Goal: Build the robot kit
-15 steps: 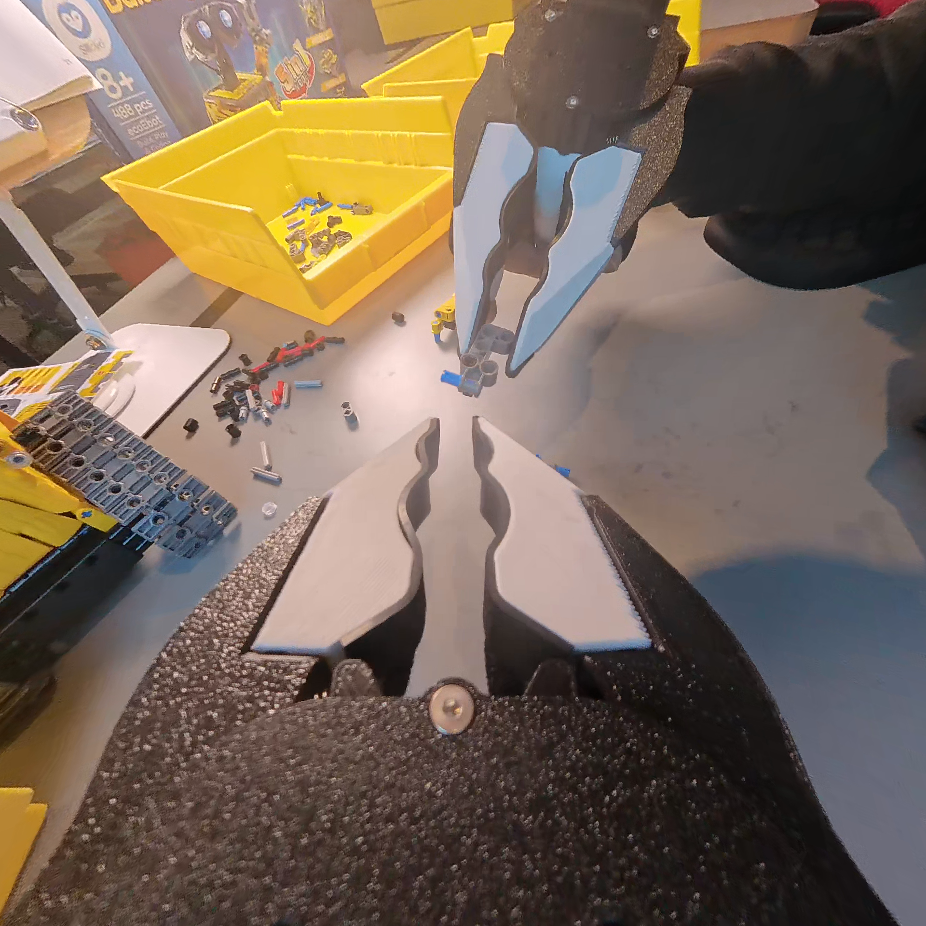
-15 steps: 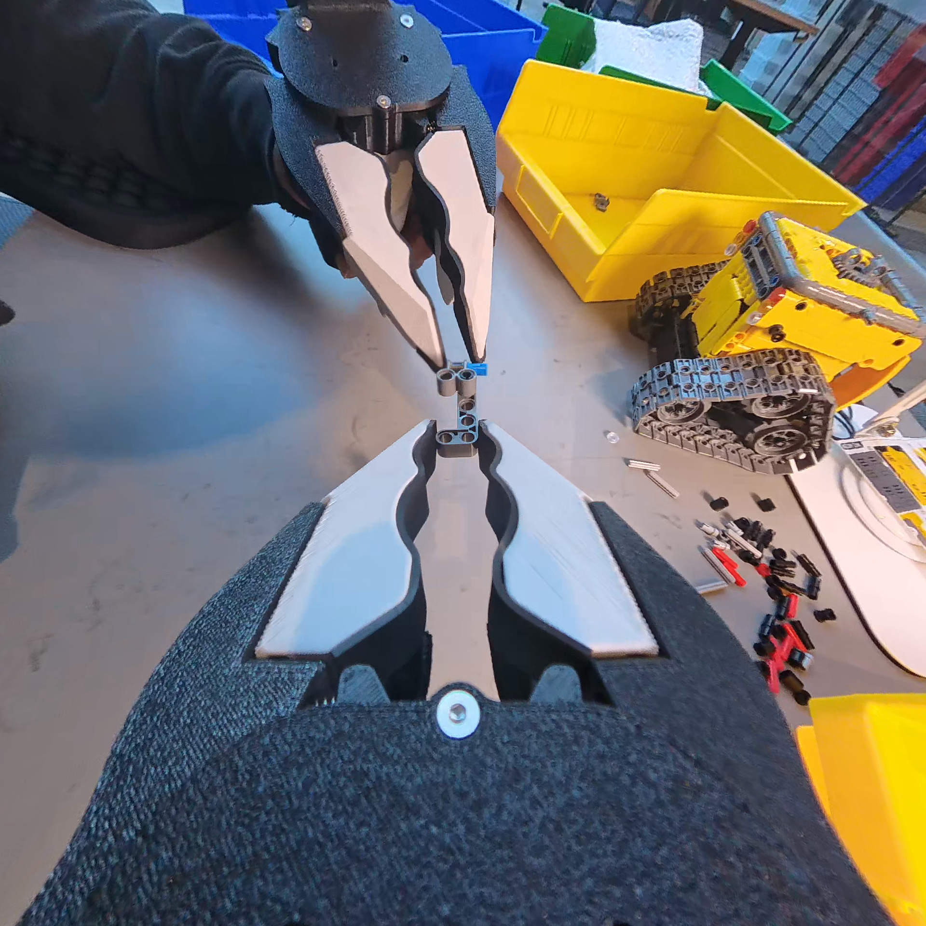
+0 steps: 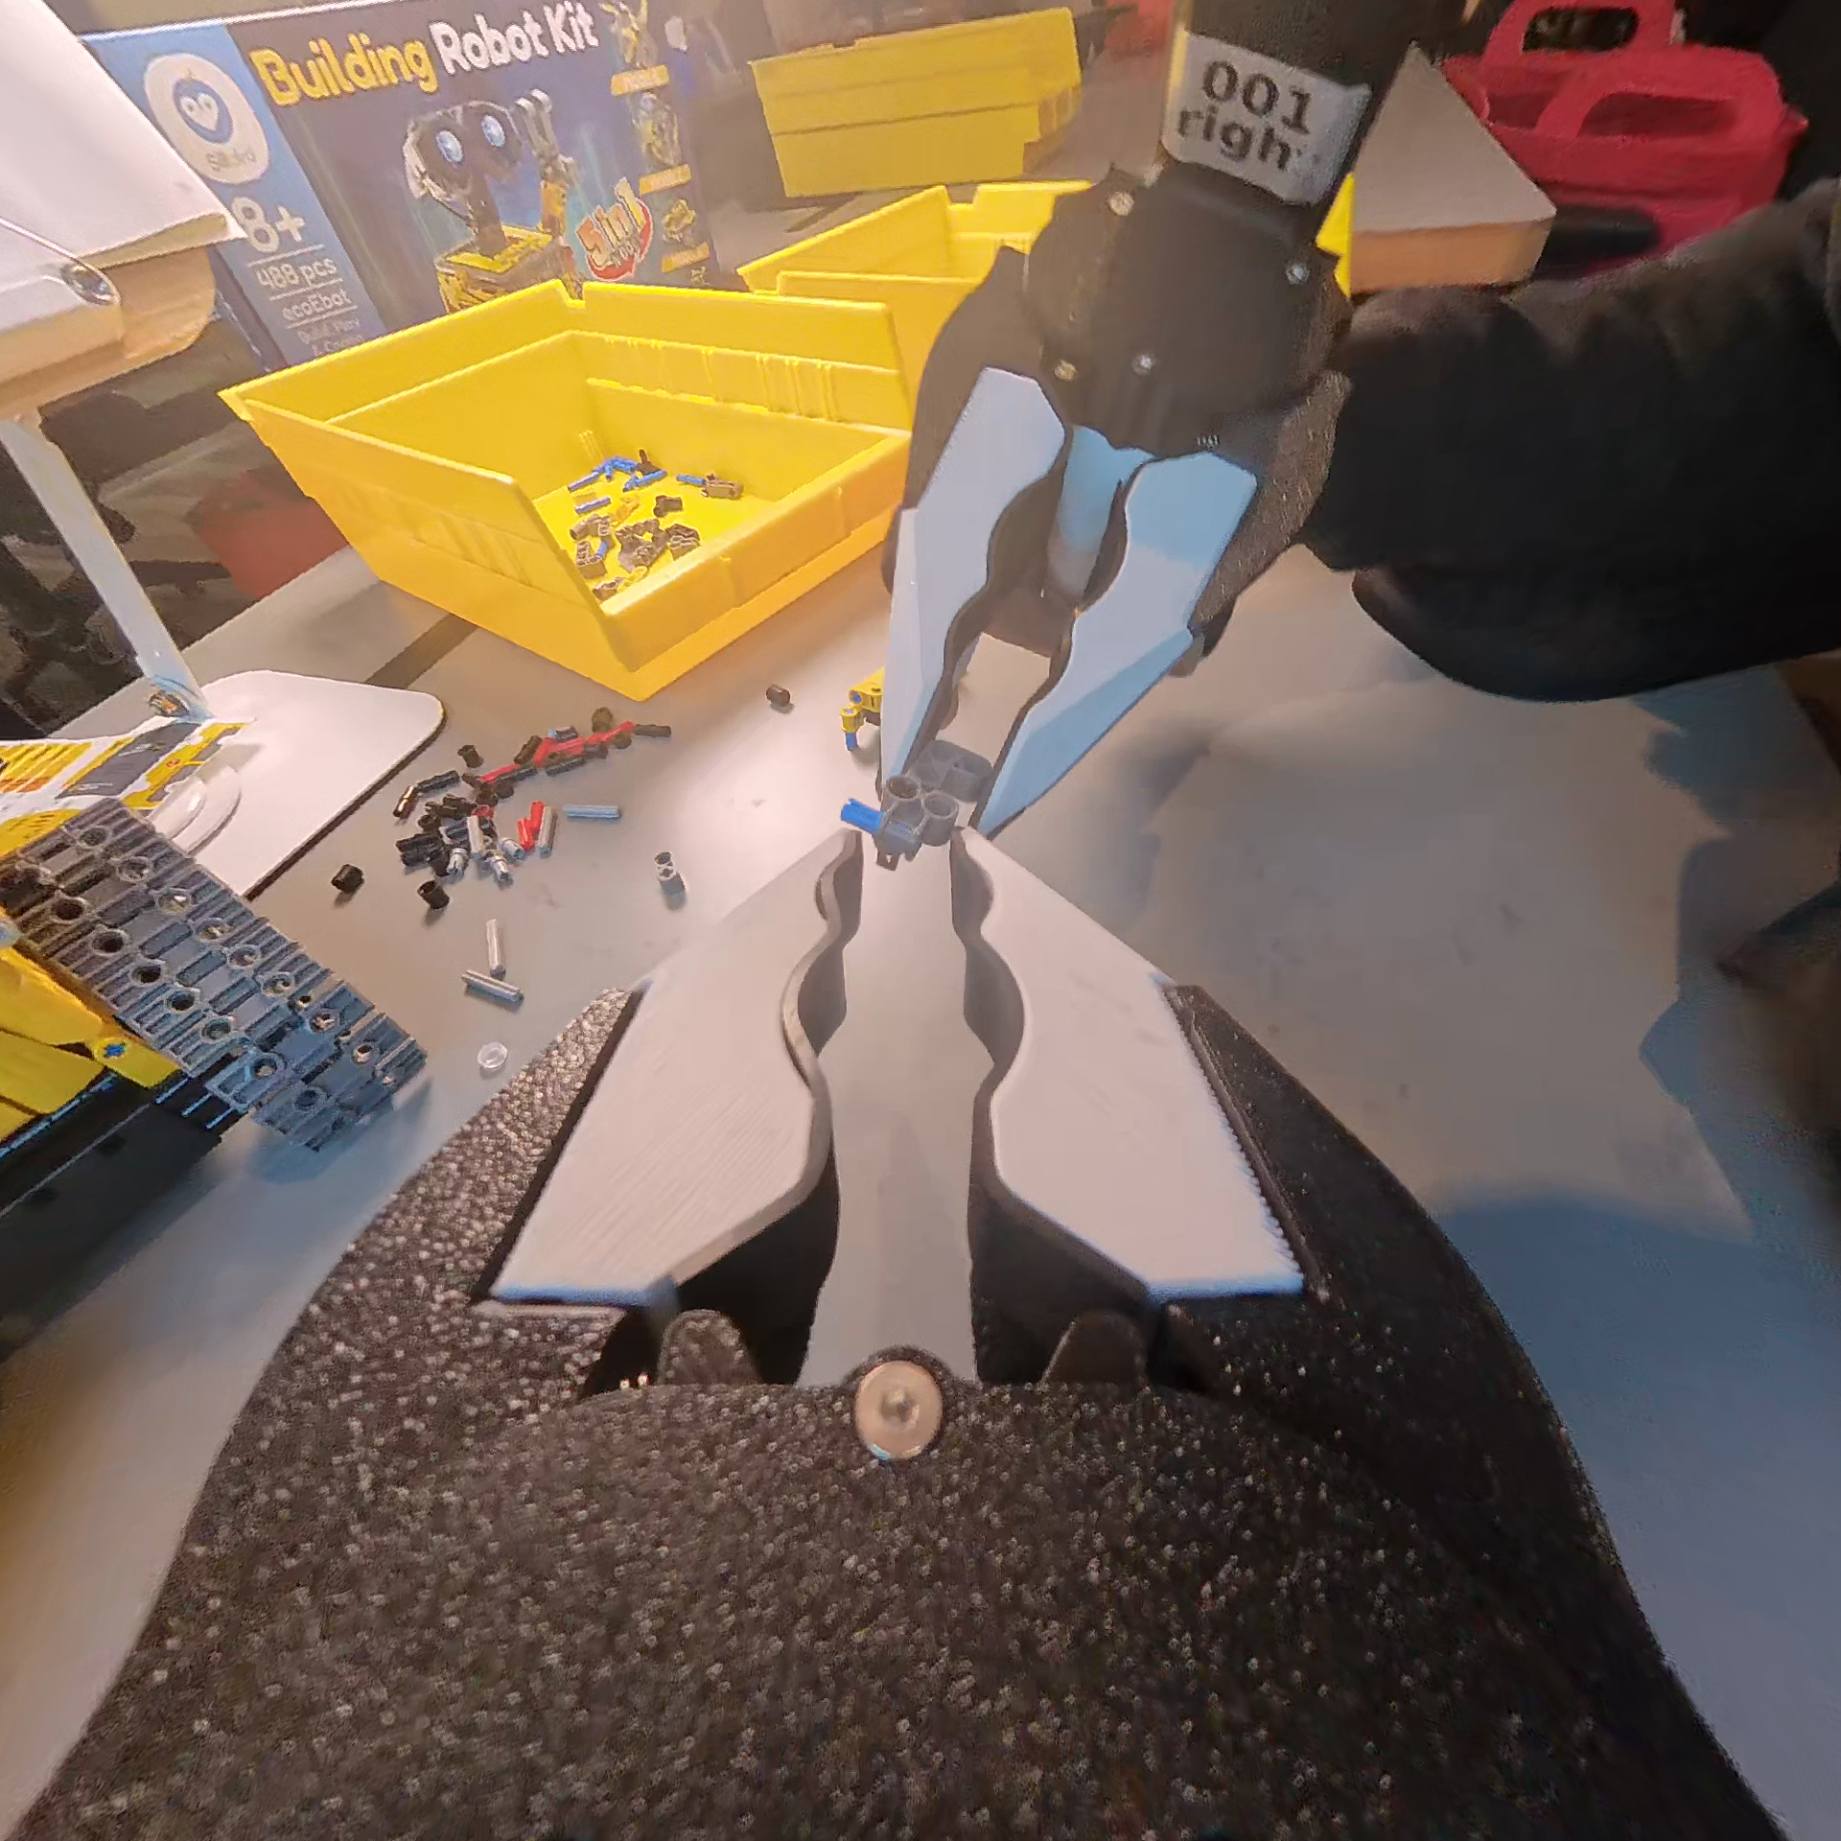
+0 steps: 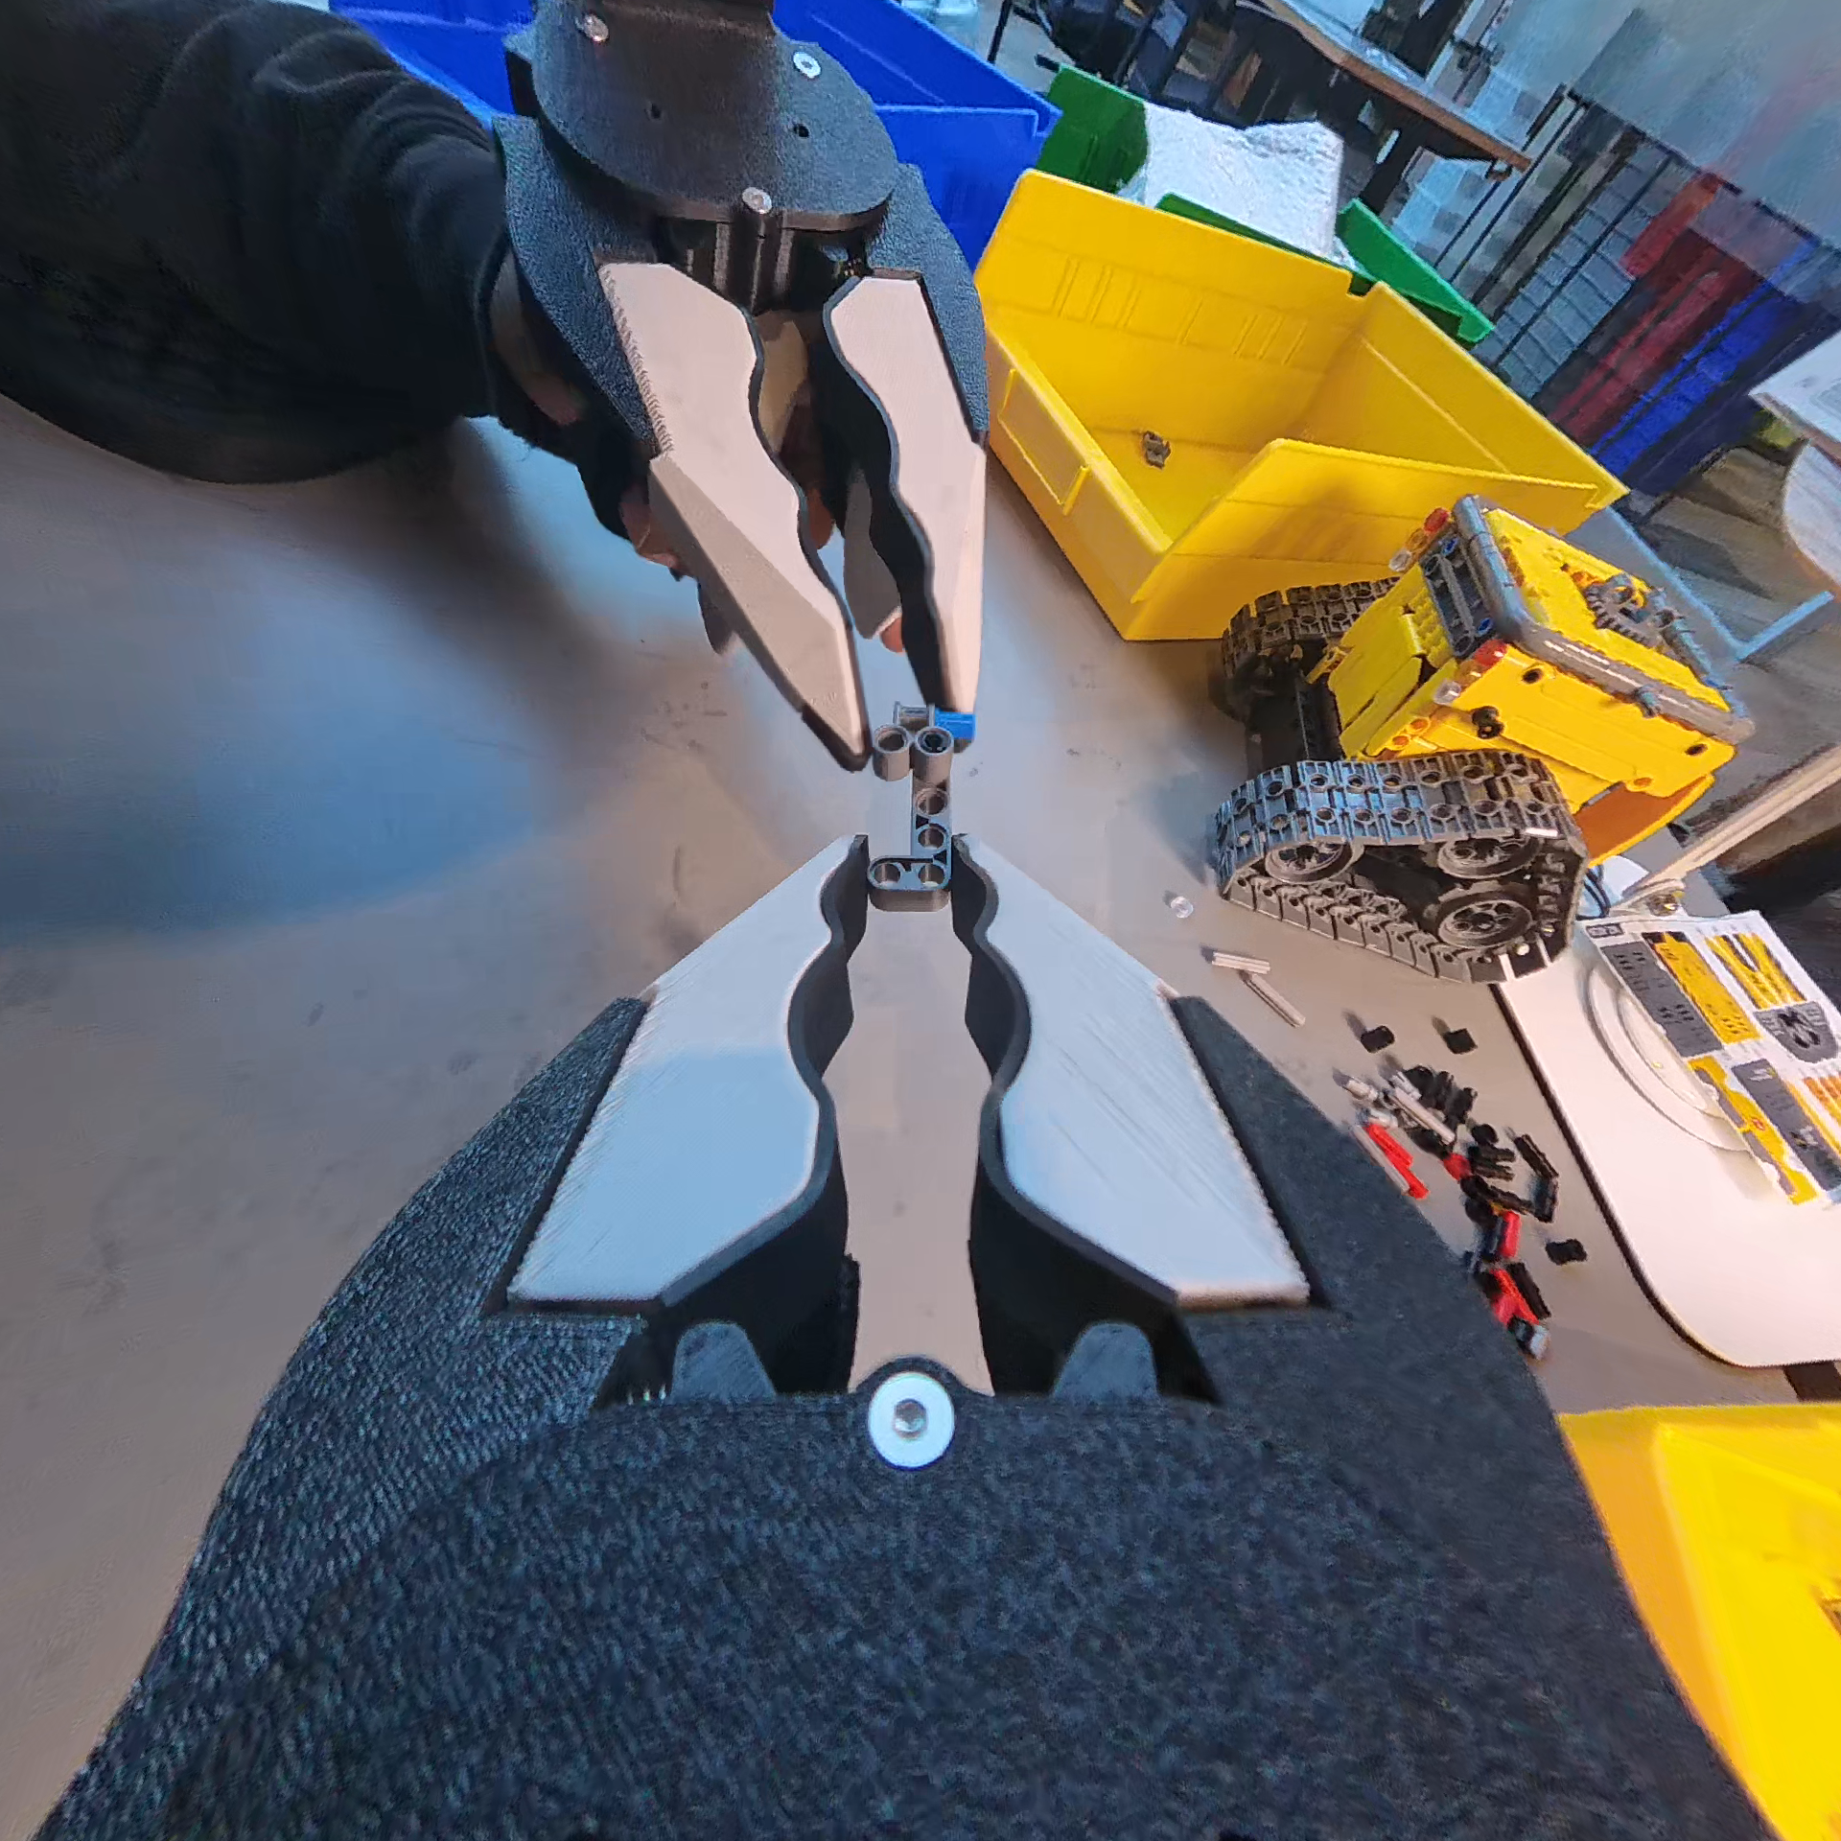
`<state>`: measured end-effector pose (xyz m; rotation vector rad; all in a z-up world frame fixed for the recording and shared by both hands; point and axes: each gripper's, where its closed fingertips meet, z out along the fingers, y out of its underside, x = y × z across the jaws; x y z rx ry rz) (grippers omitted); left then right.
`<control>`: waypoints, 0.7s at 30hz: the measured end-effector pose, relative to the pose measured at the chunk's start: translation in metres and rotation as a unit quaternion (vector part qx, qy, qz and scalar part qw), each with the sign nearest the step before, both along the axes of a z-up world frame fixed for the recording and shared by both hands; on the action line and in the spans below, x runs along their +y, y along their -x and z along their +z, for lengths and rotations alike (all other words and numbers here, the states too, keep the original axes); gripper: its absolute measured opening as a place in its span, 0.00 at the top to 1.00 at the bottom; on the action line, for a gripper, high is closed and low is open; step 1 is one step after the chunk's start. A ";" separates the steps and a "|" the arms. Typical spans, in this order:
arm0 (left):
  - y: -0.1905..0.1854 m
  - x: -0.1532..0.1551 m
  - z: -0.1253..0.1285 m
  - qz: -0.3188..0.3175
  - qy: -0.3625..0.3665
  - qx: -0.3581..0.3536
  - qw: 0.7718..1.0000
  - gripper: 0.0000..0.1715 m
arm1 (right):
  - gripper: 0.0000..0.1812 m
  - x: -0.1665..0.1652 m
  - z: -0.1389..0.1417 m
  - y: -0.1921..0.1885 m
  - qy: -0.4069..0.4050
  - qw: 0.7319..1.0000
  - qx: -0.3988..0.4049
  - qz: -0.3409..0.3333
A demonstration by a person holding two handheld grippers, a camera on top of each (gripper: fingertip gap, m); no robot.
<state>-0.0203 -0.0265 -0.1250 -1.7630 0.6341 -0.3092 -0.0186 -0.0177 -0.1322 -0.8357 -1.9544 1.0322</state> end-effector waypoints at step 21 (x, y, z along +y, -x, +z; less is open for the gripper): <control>0.001 -0.007 0.074 -0.064 -0.004 -0.359 0.931 0.87 | 0.91 -0.030 0.073 0.004 0.524 0.847 0.020 0.091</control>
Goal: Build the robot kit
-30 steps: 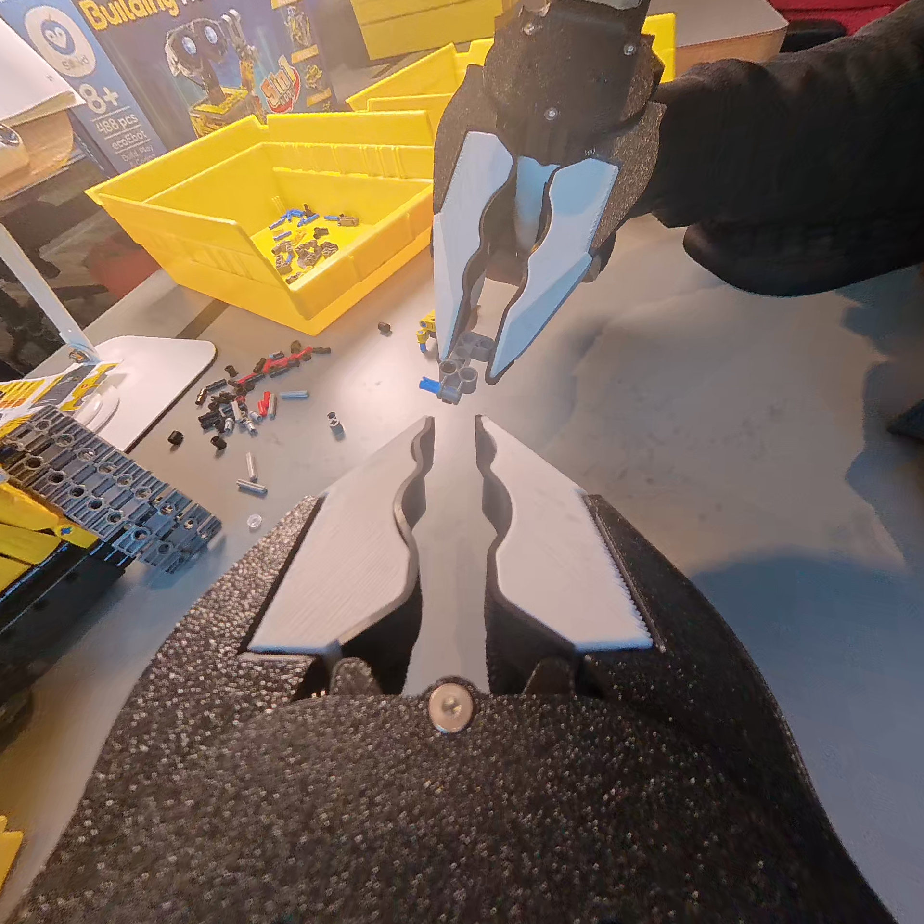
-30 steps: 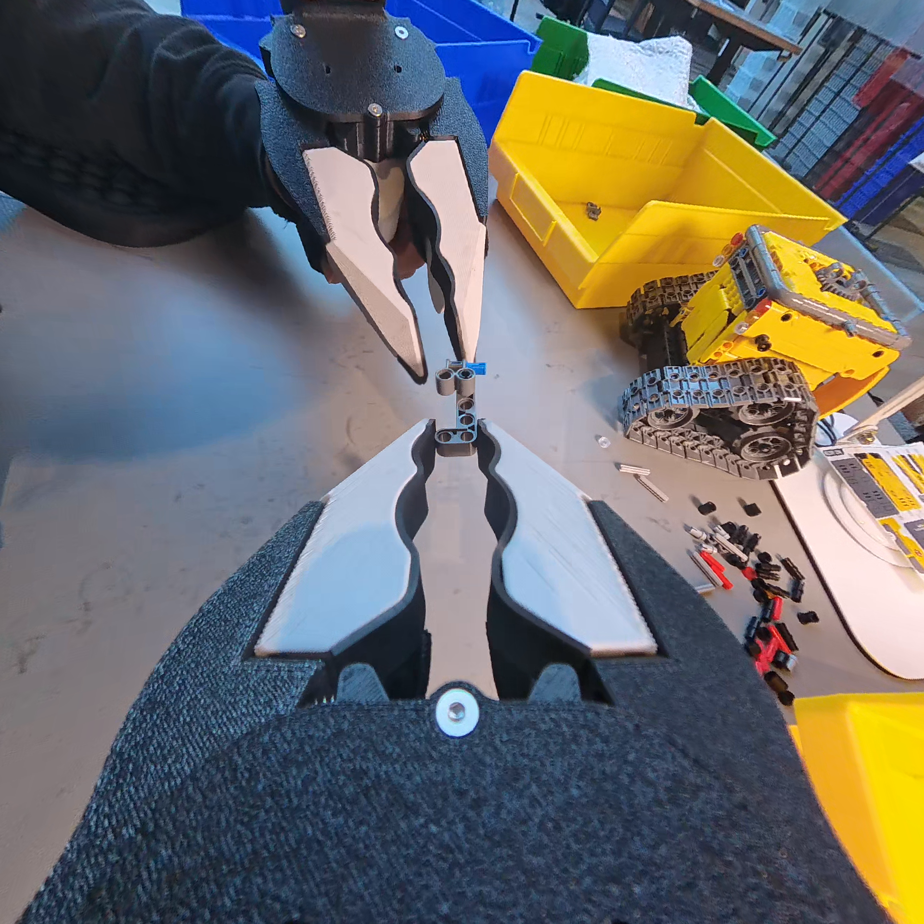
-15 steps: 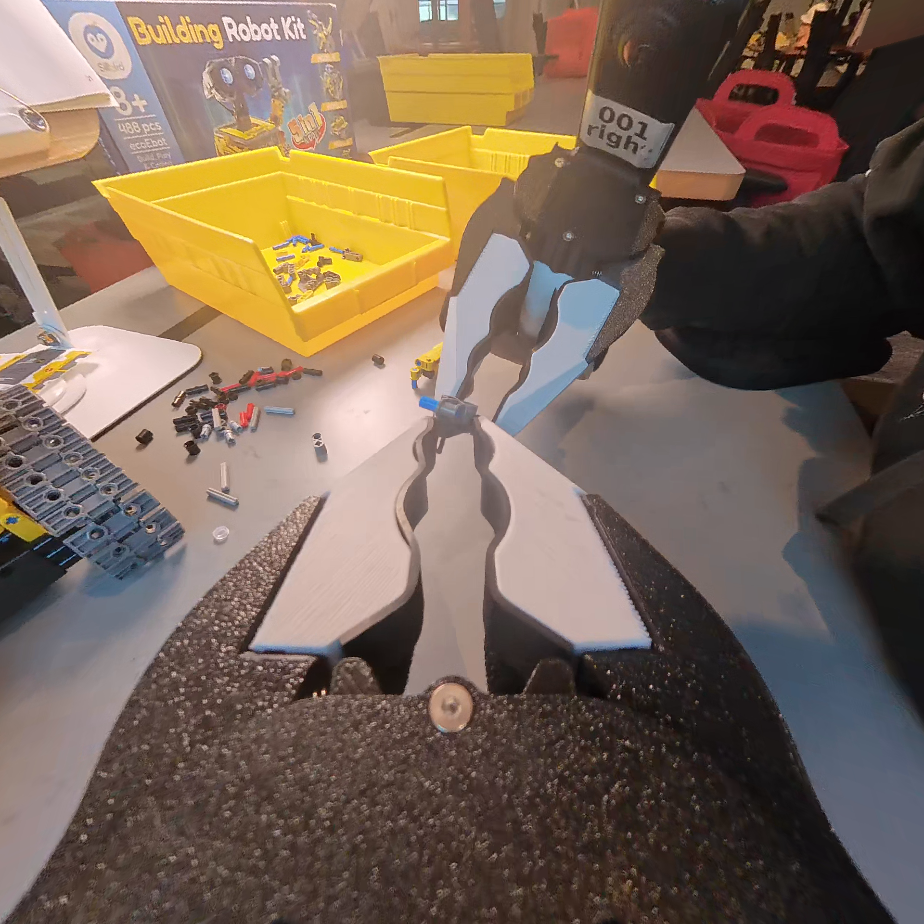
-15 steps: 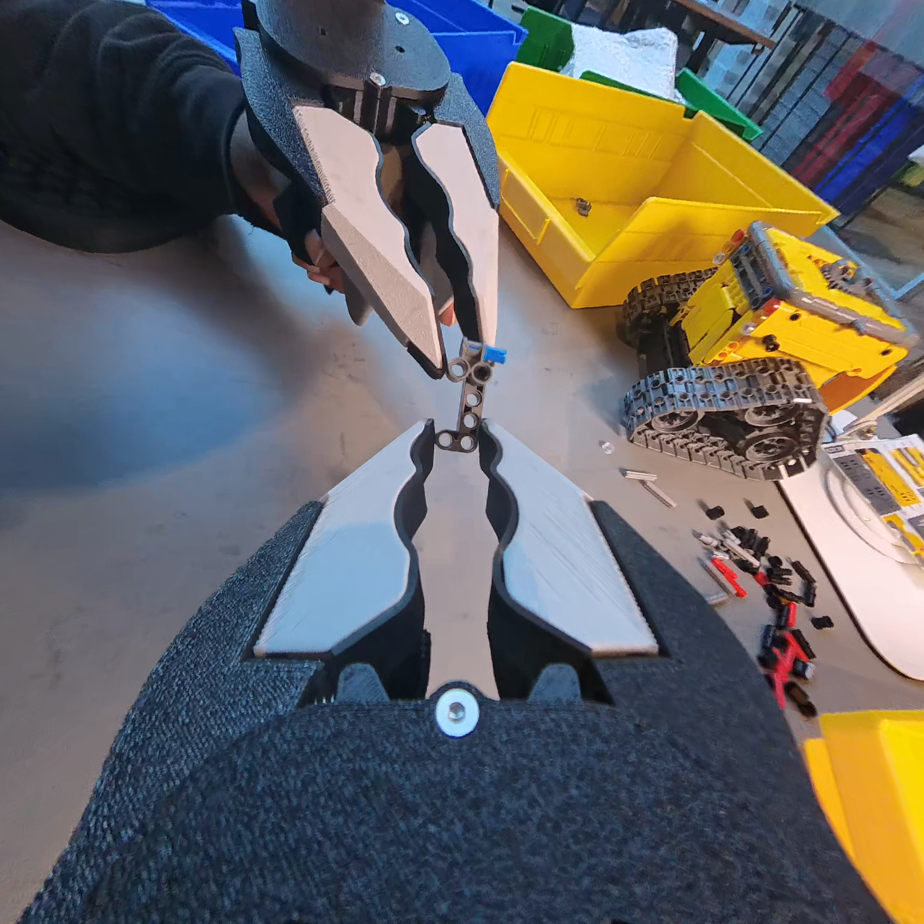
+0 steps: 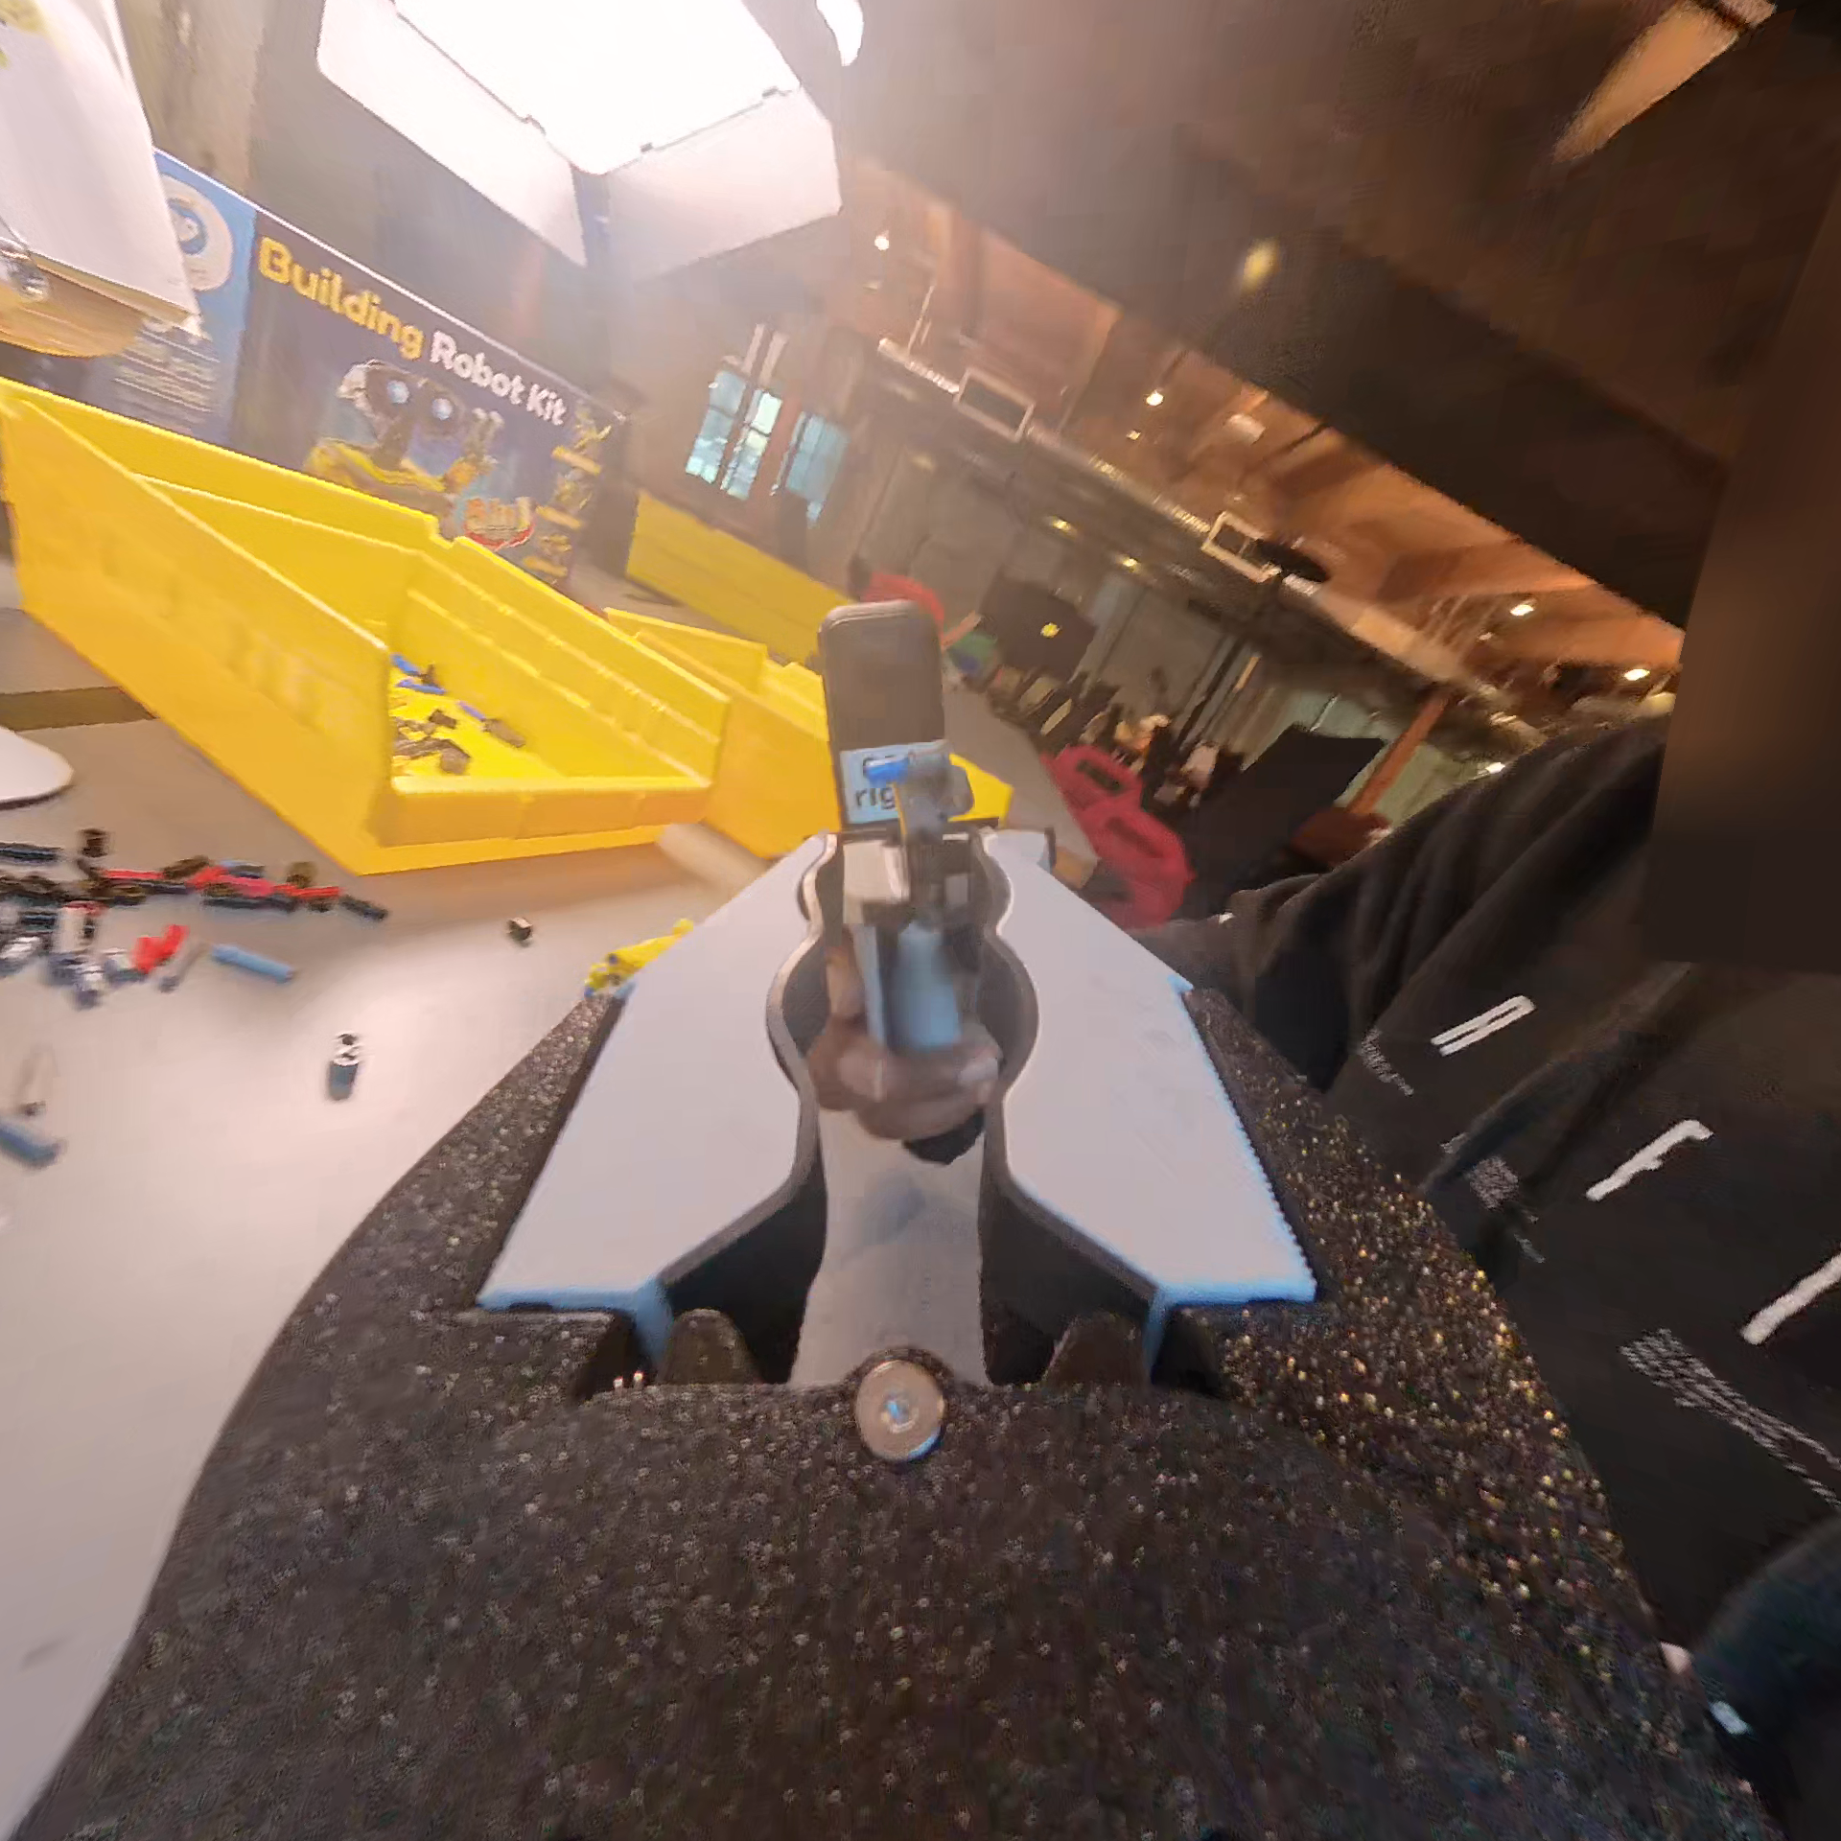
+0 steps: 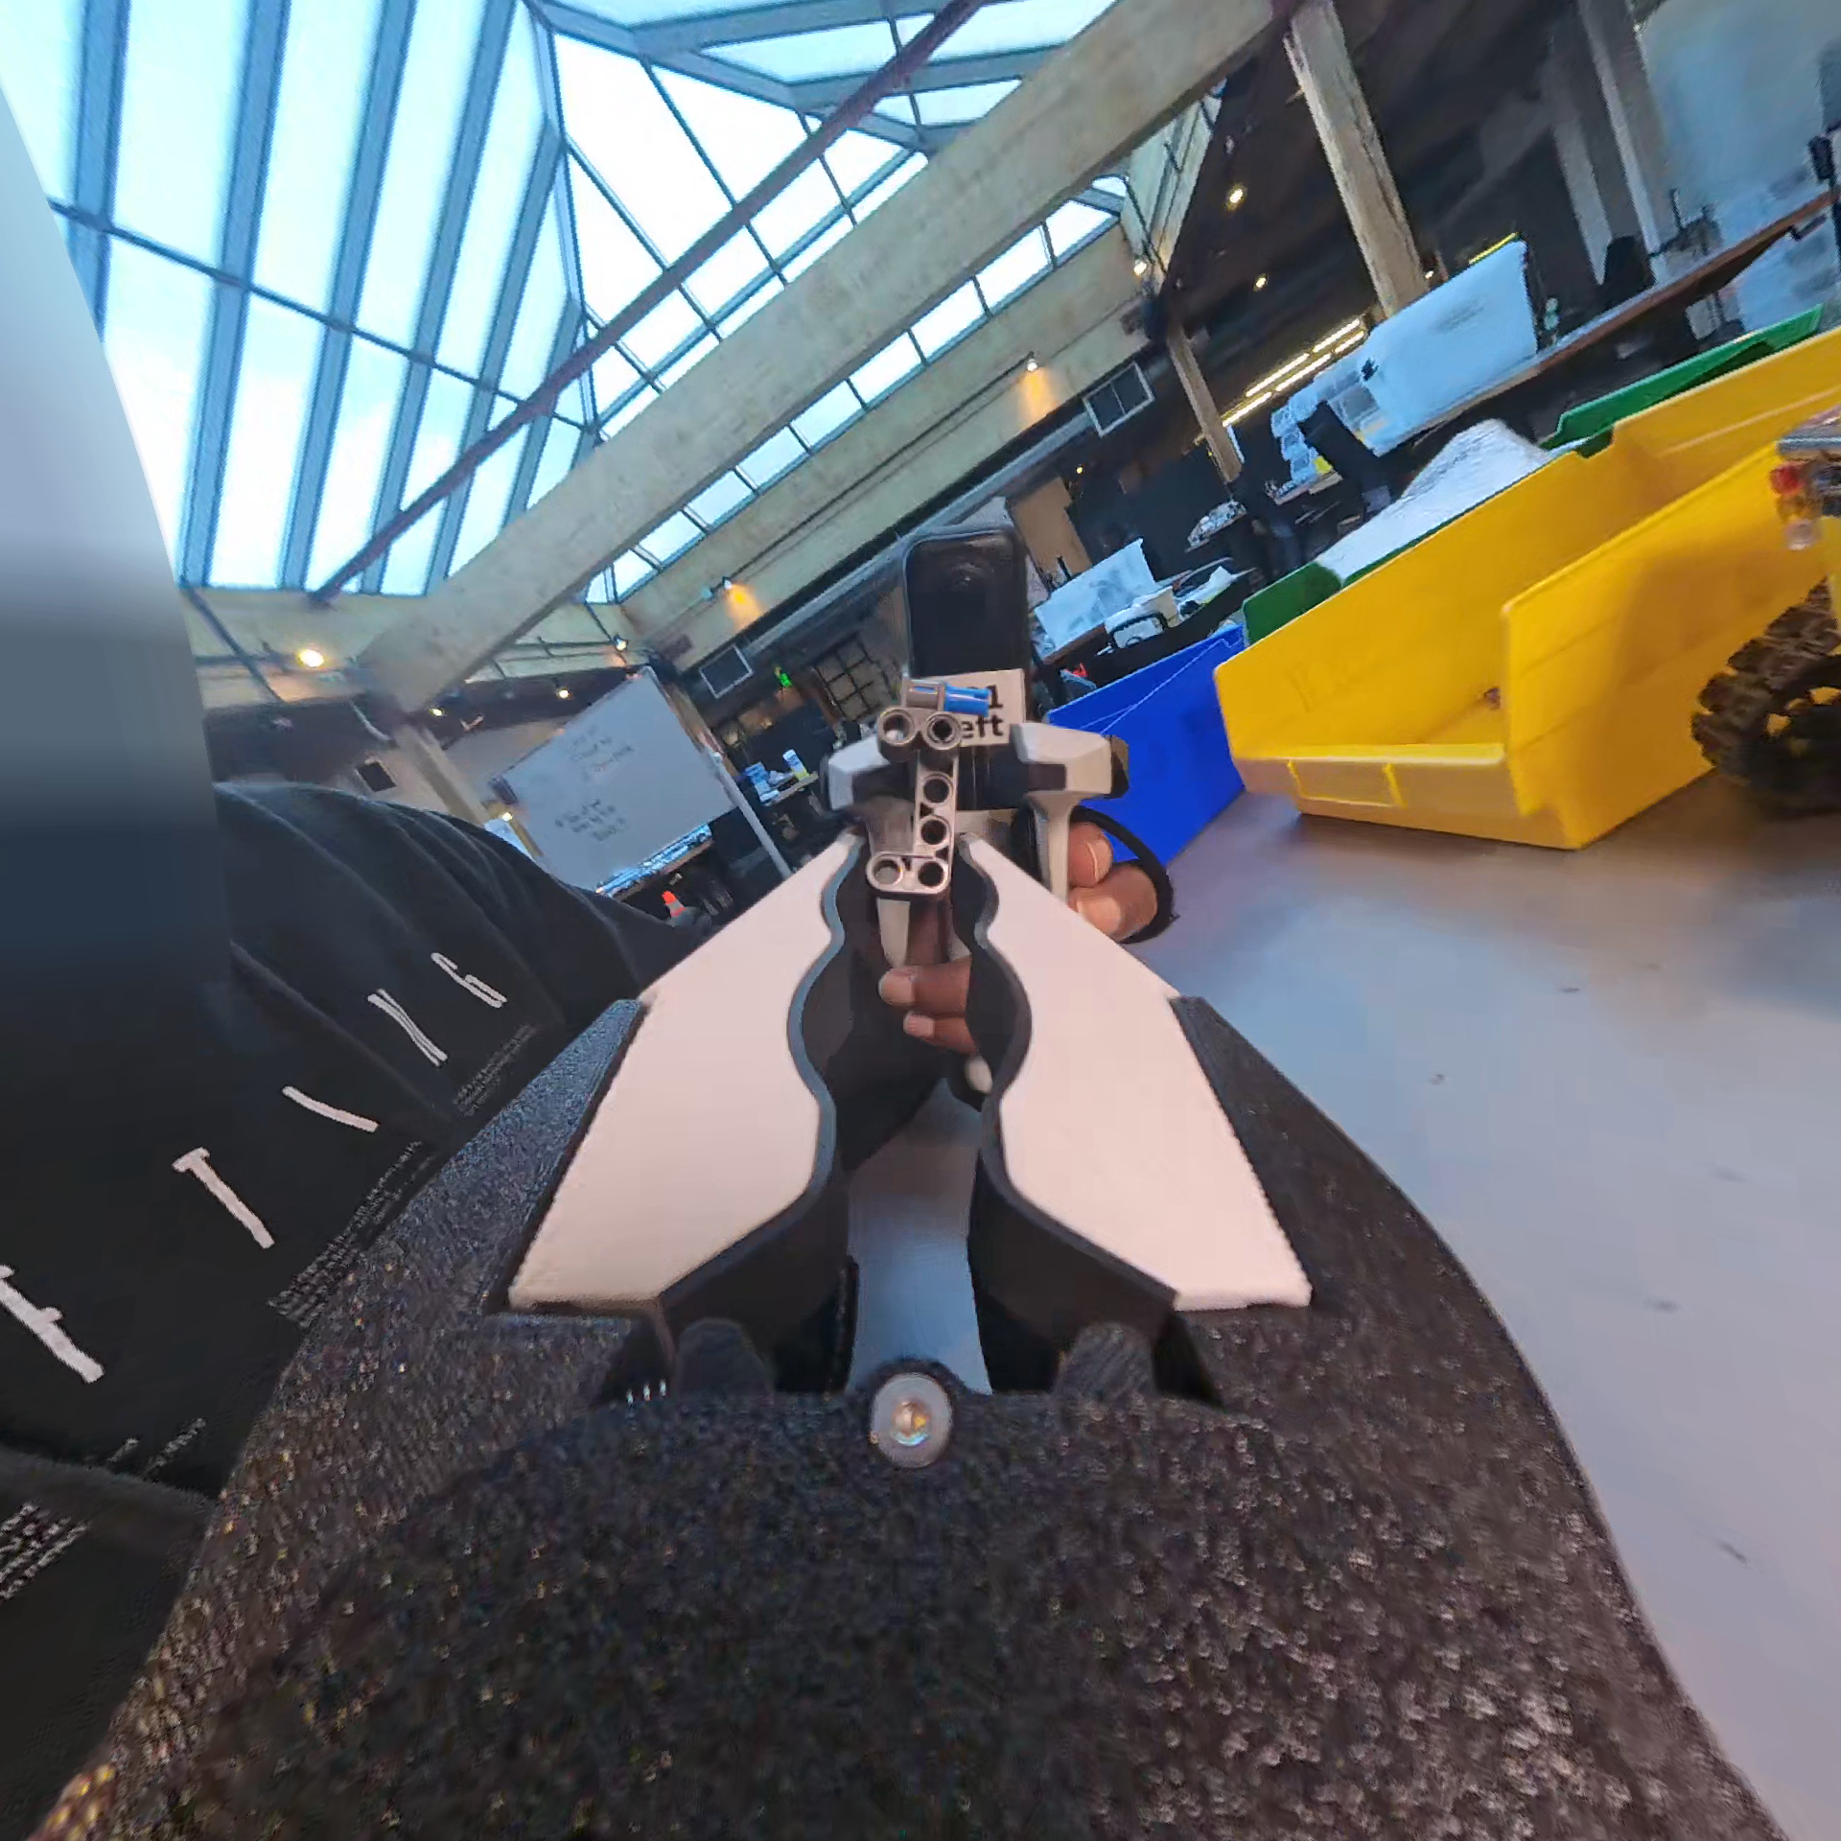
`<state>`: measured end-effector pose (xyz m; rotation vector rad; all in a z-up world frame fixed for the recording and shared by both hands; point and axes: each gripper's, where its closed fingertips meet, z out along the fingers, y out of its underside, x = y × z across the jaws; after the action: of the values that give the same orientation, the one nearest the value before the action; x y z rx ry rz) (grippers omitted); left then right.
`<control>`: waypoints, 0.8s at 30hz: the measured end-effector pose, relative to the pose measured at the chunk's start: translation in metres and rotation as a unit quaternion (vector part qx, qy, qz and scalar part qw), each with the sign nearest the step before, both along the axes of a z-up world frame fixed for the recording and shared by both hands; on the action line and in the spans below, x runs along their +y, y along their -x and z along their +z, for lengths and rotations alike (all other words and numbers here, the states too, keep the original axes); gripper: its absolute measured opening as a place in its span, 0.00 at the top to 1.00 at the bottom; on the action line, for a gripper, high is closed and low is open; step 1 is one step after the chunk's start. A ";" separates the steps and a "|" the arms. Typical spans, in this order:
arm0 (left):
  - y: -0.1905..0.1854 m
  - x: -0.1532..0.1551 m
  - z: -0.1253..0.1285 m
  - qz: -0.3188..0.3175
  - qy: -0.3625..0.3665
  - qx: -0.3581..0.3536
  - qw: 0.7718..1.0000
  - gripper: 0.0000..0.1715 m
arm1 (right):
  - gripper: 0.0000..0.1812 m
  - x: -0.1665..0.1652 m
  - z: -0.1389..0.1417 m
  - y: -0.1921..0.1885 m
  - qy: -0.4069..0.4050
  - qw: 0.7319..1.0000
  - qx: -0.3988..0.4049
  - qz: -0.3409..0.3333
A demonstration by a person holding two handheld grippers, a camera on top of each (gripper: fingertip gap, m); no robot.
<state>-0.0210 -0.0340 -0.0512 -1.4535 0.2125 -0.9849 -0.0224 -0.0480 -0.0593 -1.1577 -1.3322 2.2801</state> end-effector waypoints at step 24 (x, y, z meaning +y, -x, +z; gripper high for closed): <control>-0.010 -0.003 -0.108 0.033 0.019 0.563 0.826 0.96 | 0.89 0.012 -0.088 -0.008 -0.528 0.848 -0.029 -0.030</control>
<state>-0.0111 -0.0367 -0.1596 -1.9154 0.9881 0.0525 -0.0146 -0.0361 -0.1473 -0.8002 -2.0778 1.0661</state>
